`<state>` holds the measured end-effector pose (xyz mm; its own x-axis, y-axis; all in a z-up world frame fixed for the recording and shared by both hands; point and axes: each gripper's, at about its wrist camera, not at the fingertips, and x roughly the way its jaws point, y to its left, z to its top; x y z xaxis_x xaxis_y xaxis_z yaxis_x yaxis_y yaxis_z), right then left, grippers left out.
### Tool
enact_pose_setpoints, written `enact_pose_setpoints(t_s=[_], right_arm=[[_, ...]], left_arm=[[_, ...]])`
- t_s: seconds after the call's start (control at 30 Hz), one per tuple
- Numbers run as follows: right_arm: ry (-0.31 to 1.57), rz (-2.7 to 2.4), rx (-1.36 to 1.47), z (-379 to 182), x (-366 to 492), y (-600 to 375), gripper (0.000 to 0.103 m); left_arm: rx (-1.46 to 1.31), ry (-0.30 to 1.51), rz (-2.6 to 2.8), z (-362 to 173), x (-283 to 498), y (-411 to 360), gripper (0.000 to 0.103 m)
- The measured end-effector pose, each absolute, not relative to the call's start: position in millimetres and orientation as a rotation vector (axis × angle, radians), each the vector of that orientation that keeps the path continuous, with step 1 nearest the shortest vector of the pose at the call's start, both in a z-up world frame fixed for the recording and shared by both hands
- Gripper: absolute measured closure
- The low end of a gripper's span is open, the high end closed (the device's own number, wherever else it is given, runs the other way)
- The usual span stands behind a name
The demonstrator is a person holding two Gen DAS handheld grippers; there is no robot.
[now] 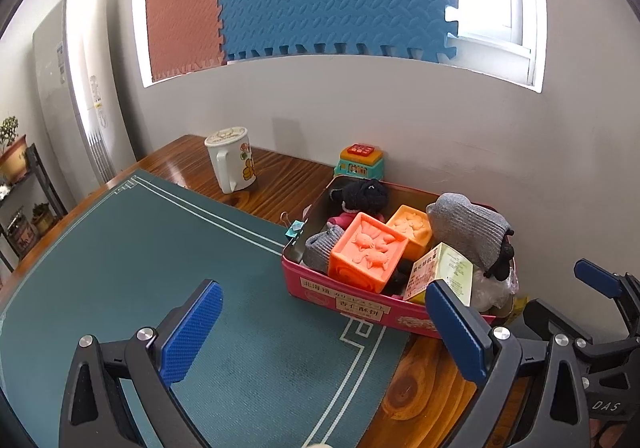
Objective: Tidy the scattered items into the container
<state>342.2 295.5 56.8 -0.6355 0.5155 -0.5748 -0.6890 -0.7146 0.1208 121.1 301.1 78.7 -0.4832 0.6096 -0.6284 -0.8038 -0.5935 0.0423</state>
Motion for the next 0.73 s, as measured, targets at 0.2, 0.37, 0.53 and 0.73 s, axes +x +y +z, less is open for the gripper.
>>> enact_pose_setpoints(t_s=[0.2,0.37,0.53,0.73], right_arm=[[0.445,2.306,-0.684,53.4,342.1,298.7,0.001],[0.443,2.304,-0.683,52.9,342.2,298.7,0.001],[0.446,2.298,-0.686,51.7,342.4,299.4,0.001],[0.449,2.295,-0.688,50.7,342.8,299.9,0.001]], left_arm=[[-0.738,0.436,2.112,75.1,120.4,304.1,0.001],[-0.748,0.444,2.107,73.0,119.7,306.3,0.001],[-0.755,0.45,2.104,71.2,119.3,308.0,0.001],[-0.757,0.451,2.107,69.0,119.0,307.5,0.001]])
